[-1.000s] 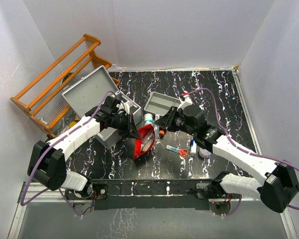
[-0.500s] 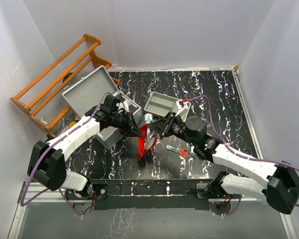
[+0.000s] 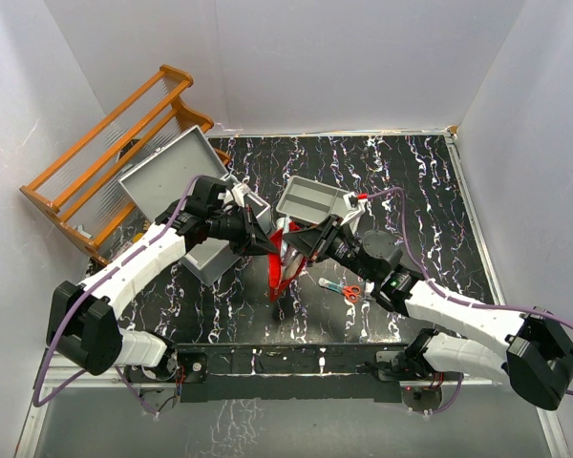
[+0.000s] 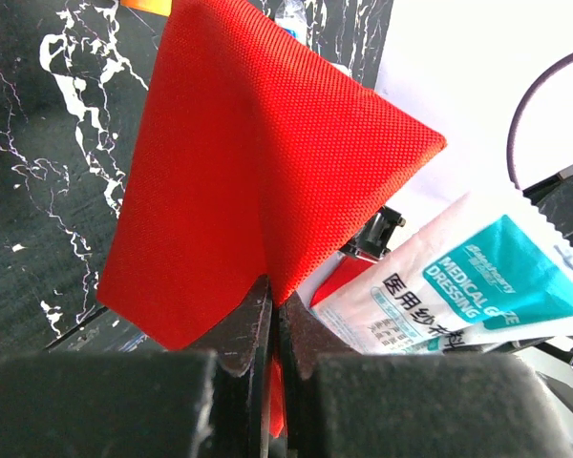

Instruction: Organize the medicine kit

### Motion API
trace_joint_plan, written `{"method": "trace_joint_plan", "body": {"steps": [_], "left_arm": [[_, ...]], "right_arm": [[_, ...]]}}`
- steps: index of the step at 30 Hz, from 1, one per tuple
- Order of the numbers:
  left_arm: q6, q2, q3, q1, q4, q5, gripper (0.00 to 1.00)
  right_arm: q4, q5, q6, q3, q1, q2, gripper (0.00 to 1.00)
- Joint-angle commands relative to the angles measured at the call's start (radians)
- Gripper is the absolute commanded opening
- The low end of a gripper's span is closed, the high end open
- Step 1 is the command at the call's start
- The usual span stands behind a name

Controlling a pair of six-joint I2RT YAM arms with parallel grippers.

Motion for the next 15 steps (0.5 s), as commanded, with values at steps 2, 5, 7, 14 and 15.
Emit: {"method": "trace_joint_plan", "body": {"steps": [2,5,7,14,15], "left_arm": [[-0.040,-0.054,0.039,-0.001,0.014,0.054,0.00],[-0.048,-0.062,0.042,0.000,0.016,0.051,0.00],[-0.052,-0.066,0.047,-0.001,0.020,0.049,0.00],[-0.064,-0.069,0.040,0.000,0.042,0.054,0.00],[-0.060,-0.067,0.039,-0.001,0.039,0.051,0.00]], "right_arm": [[0.103,0.017,0.006,-0.013,0.005,0.024,0.13],[0.124,0.021,0.011,-0.031,0.005,0.032,0.14],[0.130,0.026,0.016,-0.044,0.005,0.037,0.14],[0.157,0.022,0.030,-0.065,0.004,0.077,0.19],[0.159,0.022,0.031,-0.064,0.004,0.089,0.19]]}}
